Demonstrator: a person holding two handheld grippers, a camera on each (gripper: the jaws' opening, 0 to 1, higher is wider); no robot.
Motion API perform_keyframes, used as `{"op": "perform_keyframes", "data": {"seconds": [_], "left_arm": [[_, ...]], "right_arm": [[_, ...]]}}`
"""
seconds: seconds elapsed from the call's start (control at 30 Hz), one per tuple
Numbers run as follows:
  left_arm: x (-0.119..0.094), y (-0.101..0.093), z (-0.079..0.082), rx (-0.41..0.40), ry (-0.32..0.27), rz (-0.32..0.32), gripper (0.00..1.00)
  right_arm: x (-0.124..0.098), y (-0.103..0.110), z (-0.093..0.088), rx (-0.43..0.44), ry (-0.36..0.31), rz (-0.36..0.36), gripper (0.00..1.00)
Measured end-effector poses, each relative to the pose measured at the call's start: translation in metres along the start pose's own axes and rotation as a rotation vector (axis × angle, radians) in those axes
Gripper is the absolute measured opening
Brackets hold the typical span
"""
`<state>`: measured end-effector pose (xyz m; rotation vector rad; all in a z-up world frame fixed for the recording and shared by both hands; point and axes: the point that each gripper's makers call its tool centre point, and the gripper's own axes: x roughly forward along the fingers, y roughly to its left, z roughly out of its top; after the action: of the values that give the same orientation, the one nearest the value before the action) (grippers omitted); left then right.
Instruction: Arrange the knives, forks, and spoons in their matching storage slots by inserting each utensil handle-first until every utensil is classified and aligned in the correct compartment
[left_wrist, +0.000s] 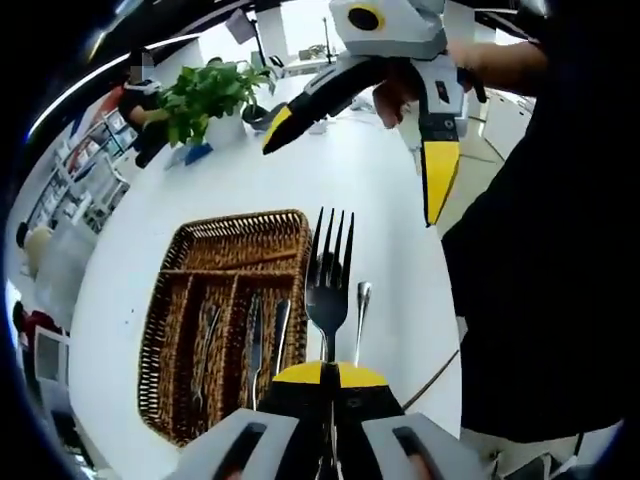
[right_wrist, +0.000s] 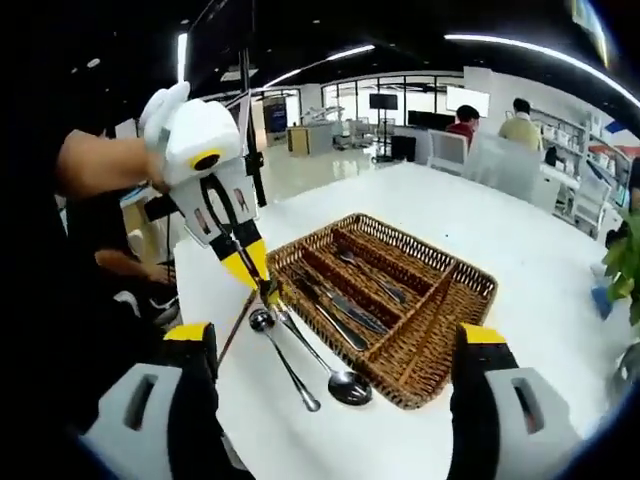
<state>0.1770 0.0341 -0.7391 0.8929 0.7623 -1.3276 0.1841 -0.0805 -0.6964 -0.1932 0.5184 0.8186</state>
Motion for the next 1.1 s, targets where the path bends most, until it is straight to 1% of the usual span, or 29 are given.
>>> {"op": "perform_keyframes", "data": {"seconds": [0.1, 0.13, 0.2, 0.23, 0.4, 0.43, 0.53, 0.63, 0.8, 0.93, 1.1], "left_arm": [[-0.006, 0.004, 0.002, -0.002, 0.002, 0.001, 0.00], [-0.008, 0.005, 0.002, 0.000, 0.001, 0.004, 0.00], [-0.010, 0.009, 0.002, -0.002, 0.004, 0.006, 0.00], [-0.012, 0.011, 0.002, -0.004, 0.004, 0.009, 0.00], [-0.021, 0.017, 0.004, 0.019, 0.038, 0.007, 0.00], [-0.024, 0.019, 0.004, 0.021, 0.054, 0.009, 0.00], [-0.029, 0.022, 0.006, 0.029, 0.061, 0.013, 0.00], [-0.035, 0.022, 0.010, 0.042, 0.055, 0.018, 0.00], [-0.035, 0.024, 0.010, 0.054, 0.066, 0.010, 0.00], [-0.034, 0.026, 0.013, 0.056, 0.064, 0.011, 0.00], [-0.030, 0.031, 0.013, 0.057, 0.064, 0.012, 0.00]], "right_arm": [[-0.014, -0.009, 0.003, 0.092, -0.029, -0.033, 0.99], [-0.021, -0.013, 0.003, 0.125, -0.027, -0.045, 0.99], [-0.029, -0.017, 0.003, 0.149, -0.020, -0.055, 0.99], [-0.034, -0.020, 0.001, 0.166, -0.002, -0.067, 0.99], [-0.044, -0.027, 0.000, 0.165, 0.007, -0.095, 0.99], [-0.044, -0.028, 0.000, 0.165, 0.007, -0.098, 0.99], [-0.047, -0.034, -0.003, 0.177, 0.006, -0.117, 0.99], [-0.047, -0.034, -0.003, 0.182, 0.004, -0.123, 0.99], [-0.047, -0.036, -0.002, 0.167, 0.005, -0.134, 0.99], [-0.047, -0.038, 0.002, 0.153, -0.011, -0.146, 0.99], [-0.048, -0.036, 0.000, 0.168, -0.003, -0.140, 0.99]]}}
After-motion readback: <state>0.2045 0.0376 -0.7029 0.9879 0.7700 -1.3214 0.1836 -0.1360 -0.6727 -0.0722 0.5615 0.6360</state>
